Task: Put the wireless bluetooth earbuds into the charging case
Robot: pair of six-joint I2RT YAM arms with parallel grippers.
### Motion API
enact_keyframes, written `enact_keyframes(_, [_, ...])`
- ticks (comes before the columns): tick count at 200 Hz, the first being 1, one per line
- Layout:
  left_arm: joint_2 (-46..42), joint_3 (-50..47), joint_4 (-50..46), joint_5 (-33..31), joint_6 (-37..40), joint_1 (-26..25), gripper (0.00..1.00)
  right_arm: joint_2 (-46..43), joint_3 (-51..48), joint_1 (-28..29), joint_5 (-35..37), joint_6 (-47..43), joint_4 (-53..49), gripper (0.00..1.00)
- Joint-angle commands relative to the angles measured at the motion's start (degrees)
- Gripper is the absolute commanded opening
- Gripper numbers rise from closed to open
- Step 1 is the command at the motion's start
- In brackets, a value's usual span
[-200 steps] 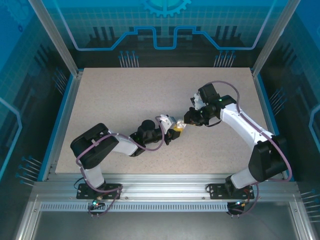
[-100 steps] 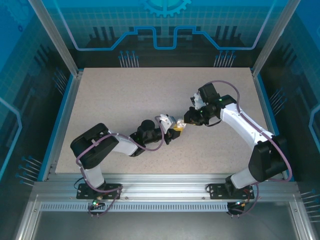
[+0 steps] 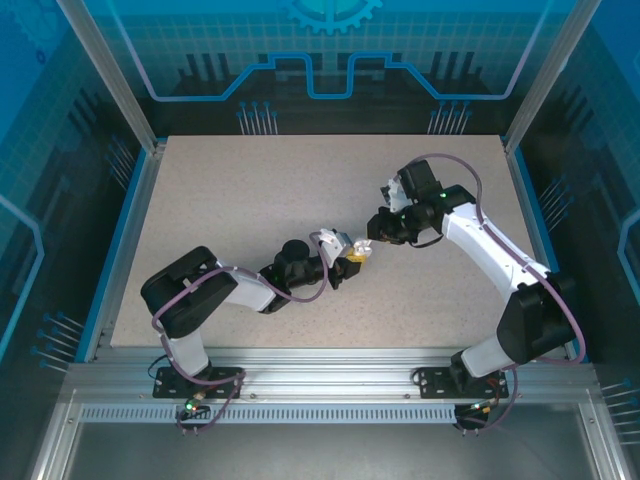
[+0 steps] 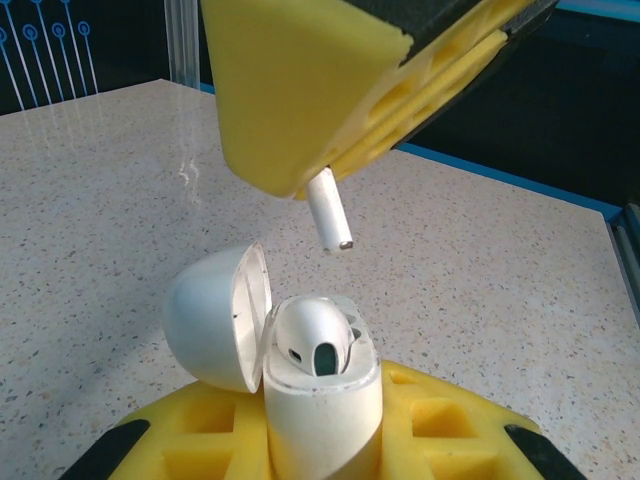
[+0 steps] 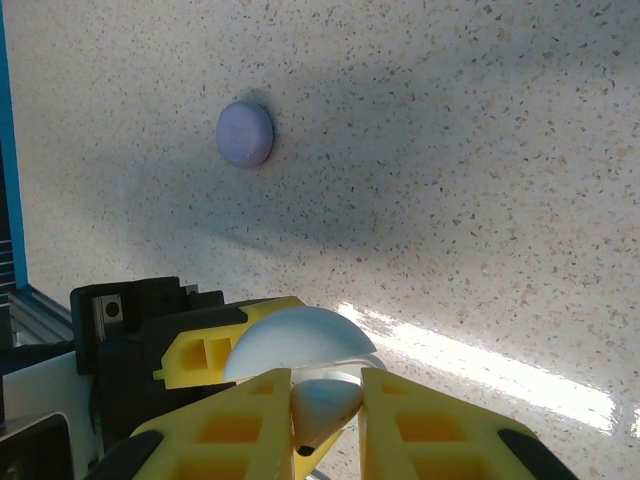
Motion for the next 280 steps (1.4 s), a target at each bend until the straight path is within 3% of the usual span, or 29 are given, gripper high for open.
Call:
enact_keyframes(1, [-0.72, -0.34, 3.26, 1.51, -0.82, -0.33, 0.12, 0.33, 0.38, -0.02, 0.21, -0.51, -0.60, 0.20])
enact_keyframes(280, [-1.07, 0.64, 5.86, 0.19, -2.23, -0.34, 0.12, -1.34, -3.35, 4.22, 4.78, -1.31, 0.19, 0.20])
